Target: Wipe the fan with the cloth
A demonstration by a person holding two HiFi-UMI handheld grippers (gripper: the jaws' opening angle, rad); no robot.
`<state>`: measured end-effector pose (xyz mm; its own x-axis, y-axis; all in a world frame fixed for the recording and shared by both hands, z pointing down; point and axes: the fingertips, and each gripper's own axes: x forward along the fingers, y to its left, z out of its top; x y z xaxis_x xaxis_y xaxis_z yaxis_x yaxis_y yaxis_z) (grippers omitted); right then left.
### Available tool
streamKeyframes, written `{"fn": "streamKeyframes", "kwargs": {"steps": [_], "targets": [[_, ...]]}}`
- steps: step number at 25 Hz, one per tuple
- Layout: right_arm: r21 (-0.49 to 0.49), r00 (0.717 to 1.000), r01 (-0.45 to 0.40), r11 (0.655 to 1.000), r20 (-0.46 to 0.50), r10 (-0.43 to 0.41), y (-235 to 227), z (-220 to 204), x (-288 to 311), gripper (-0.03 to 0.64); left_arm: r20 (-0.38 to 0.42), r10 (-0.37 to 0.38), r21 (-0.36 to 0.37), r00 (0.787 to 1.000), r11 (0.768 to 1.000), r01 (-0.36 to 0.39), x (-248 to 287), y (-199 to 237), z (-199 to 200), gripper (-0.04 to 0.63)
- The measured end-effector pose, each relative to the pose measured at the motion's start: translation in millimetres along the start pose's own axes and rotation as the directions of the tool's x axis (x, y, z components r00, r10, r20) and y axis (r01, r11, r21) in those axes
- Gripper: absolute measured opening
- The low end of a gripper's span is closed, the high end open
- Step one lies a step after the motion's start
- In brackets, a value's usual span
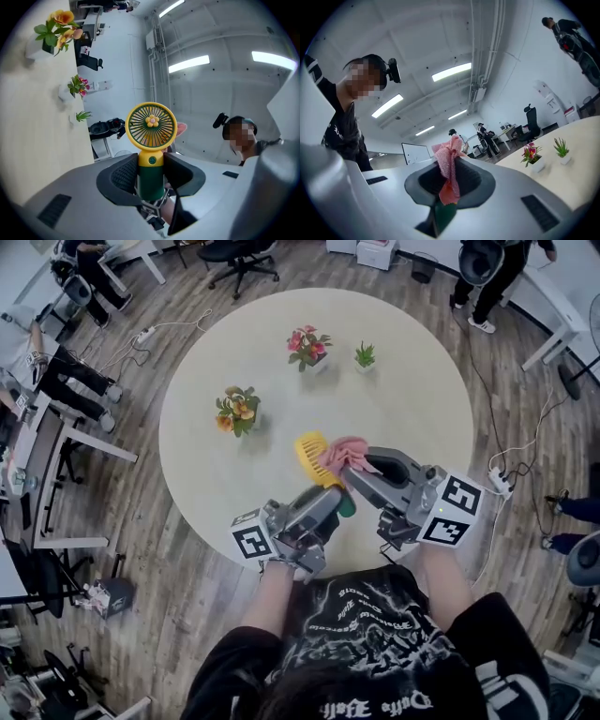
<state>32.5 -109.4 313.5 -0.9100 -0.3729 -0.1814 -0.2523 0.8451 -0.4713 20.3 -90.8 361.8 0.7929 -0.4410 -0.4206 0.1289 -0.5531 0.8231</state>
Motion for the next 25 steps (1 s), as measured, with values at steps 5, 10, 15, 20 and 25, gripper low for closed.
{"fn": "streamKeyframes", "kwargs": {"steps": [5, 10, 15, 20, 25], "targets": [[-0.021, 0.998, -0.021, 1.0, -0.055, 0.02, -8, 8, 3, 0.049, -0.146, 0.059, 0.1, 0.988, 0.994, -0.045, 0, 2, -8, 0.189], [0.033, 0.997, -0.023, 0.999, -0.075, 0.026, -24, 8, 6, 0.049, -0.268, 0.076, 0.154, 0.96, 0.987, -0.035, 0, 1, -20, 0.189], [0.121, 0.997, -0.005, 0.993, -0.081, 0.015, -36, 1, 4, 0.049, -0.316, 0.094, 0.181, 0.944, 0.983, -0.038, 0, 1, -28, 0.189], [0.225, 0.998, -0.006, 0.974, -0.063, 0.021, -42, -8, 0, 0.049, -0.335, 0.059, 0.179, 0.94, 0.984, 0.002, 0, -7, -31, 0.189], [0.303, 0.997, -0.016, 0.953, -0.068, 0.038, -46, -19, -2, 0.049, -0.326, 0.053, 0.182, 0.944, 0.983, 0.007, 0, -6, -24, 0.189]]}}
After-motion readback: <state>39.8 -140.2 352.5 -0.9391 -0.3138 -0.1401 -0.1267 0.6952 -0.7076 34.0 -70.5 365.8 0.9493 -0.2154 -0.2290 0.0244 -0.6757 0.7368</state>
